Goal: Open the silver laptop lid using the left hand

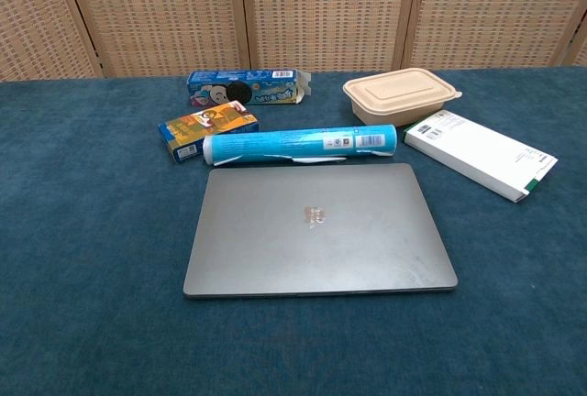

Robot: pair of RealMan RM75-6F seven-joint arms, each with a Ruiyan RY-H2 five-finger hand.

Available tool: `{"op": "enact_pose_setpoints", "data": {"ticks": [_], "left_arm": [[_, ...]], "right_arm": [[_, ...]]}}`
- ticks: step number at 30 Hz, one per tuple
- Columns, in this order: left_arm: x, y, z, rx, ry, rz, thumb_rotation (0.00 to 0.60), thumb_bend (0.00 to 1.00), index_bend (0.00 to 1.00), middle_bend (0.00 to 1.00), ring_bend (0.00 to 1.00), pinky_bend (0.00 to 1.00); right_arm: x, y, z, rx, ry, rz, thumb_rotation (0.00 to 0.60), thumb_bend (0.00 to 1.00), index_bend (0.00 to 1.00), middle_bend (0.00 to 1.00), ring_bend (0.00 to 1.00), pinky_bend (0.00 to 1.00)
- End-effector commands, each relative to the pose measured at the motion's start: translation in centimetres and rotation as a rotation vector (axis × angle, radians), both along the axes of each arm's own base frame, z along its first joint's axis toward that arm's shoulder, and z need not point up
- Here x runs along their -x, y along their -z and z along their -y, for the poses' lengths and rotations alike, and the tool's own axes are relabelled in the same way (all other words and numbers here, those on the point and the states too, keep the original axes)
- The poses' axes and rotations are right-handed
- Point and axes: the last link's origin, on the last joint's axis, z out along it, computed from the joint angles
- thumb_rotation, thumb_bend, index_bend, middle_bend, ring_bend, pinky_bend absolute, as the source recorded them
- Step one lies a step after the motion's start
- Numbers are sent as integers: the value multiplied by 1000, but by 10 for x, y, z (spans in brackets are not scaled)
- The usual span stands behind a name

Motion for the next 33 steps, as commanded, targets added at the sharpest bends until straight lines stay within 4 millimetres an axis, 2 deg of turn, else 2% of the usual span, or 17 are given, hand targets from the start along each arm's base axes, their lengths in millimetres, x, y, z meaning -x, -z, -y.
{"op": "enact_pose_setpoints", "data": {"ticks": [1,19,23,33], "left_arm": [[0,0,0,1,0,1,600,339,51,0,0,0],[-5,2,-6,26,30,12,600,316,51,0,0,0],[-11,5,-13,51,57,12,600,286,51,0,0,0],[-47,26,-41,175,202,28,600,216,51,0,0,0]], "right_arm": [[0,0,0,1,0,1,600,377,167,97,0,0],[0,1,-2,-3,0,4,600,370,167,97,0,0],[-2,3,-1,-14,-7,4,600,377,167,97,0,0],[-6,9,1,-38,-22,7,600,374,167,97,0,0]]}}
